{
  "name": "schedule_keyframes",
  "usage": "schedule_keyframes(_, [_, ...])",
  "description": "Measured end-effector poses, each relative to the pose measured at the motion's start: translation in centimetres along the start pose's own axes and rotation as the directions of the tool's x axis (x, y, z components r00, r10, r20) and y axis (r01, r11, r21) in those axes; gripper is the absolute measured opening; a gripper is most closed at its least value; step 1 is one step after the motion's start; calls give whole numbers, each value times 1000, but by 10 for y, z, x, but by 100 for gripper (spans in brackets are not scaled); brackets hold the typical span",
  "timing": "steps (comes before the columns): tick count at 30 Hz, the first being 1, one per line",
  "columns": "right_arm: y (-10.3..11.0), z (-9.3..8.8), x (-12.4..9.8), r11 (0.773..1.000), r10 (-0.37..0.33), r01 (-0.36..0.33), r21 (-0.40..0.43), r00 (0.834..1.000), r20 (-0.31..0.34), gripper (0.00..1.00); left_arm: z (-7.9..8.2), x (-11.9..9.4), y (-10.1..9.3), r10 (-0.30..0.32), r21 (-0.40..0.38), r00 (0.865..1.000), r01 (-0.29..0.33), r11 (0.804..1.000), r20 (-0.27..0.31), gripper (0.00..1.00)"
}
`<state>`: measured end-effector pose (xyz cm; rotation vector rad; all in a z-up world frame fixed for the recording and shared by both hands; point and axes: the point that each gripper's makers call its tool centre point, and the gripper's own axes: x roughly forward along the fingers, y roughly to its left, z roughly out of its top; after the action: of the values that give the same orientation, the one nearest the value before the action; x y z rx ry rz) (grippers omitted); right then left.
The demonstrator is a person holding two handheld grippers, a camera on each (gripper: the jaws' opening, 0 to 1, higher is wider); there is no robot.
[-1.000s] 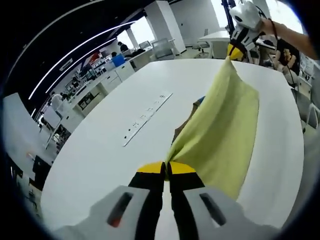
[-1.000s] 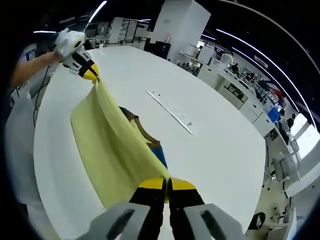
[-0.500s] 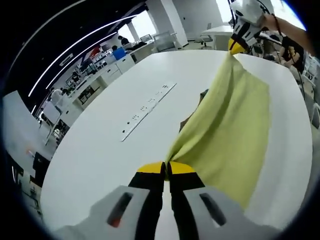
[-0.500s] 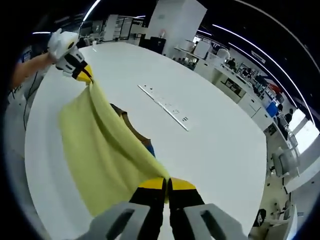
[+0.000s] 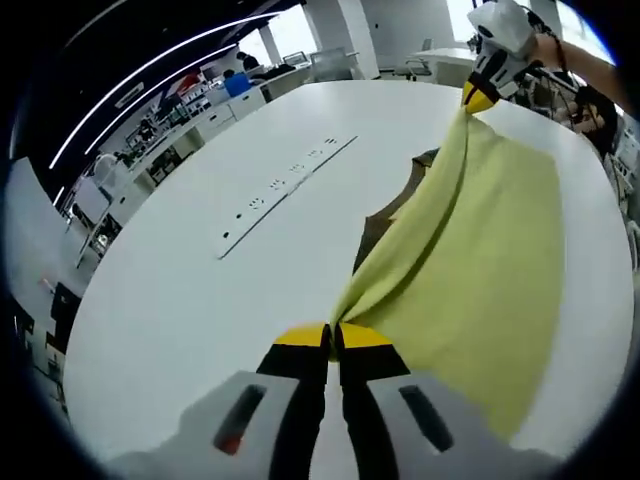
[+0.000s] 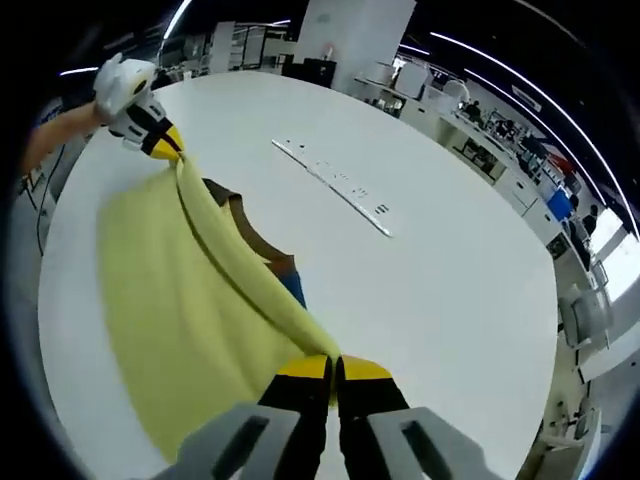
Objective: Fold the garment on the visible template until the final outline fits inside the template.
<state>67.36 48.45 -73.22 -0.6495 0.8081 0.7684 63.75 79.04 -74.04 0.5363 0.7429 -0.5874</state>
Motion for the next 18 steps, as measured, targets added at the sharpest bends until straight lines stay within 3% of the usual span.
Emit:
schedule_keyframes(8, [1,-9,17,1000,23,-23,7,999,-26,0,-6,8,-1,-7,0,1000,7,1000,-6,1])
schedule_keyframes(18, [5,-17,27,998,46,-45,33,998,-47,0,-12,13,1,-23,-96,1000,24,995,5,4])
